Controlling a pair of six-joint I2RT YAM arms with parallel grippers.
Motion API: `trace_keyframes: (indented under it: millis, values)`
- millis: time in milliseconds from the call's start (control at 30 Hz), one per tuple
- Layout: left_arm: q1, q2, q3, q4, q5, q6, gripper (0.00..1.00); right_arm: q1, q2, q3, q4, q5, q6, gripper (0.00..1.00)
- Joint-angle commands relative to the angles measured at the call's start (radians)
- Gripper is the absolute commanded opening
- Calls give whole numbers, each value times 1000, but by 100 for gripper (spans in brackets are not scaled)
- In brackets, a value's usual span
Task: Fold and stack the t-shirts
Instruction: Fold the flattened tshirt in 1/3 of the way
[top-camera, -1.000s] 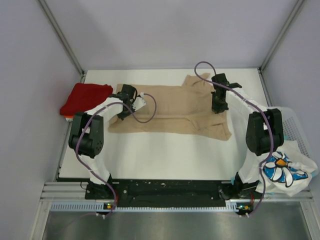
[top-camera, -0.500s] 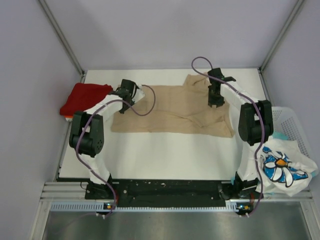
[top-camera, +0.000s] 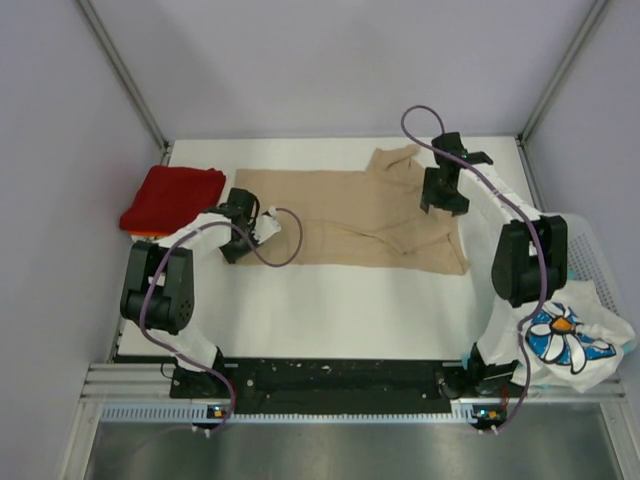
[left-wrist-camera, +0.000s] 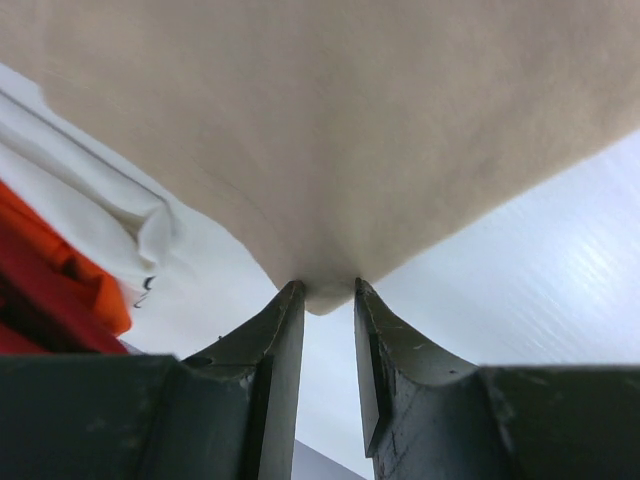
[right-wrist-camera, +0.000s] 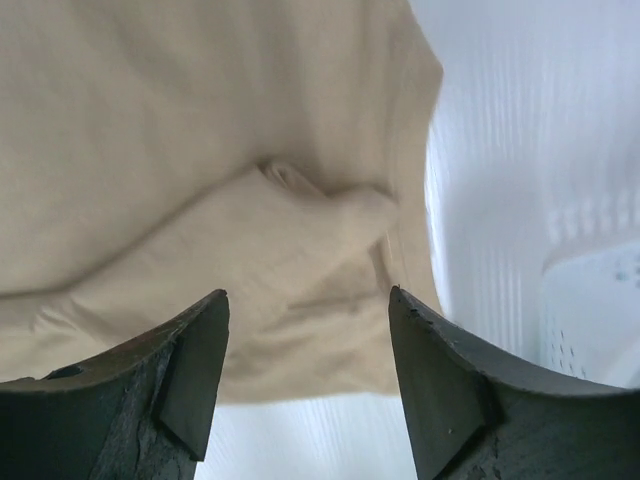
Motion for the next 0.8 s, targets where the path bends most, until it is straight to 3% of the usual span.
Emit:
trace_keyframes:
  millis: [0,233,300,400,433,500,667,767]
  values:
    - [11,-51,-35,-46,82,88,32,-6,-139,-177,-30,-3,54,62]
    - [13,9,-80,127,3,104,31,-12,-237,-421,30,-16,161,60]
    - [13,15,-94,178,-25,96,24,-13,-257,-487,65,20,190,61]
    - [13,15,-112,230,-40,91,2,-29,-231,-562,140,21,227,66]
    - [14,14,-112,237,-40,88,0,-45,-216,-578,162,-1,250,65]
    - [14,8,-114,246,-42,81,0,-72,-201,-605,203,-26,278,58]
    - [28,-46,-135,195,-53,87,0,-101,-248,-663,225,20,282,23]
    - [36,-103,-161,103,-40,90,0,-104,-305,-708,222,24,282,13]
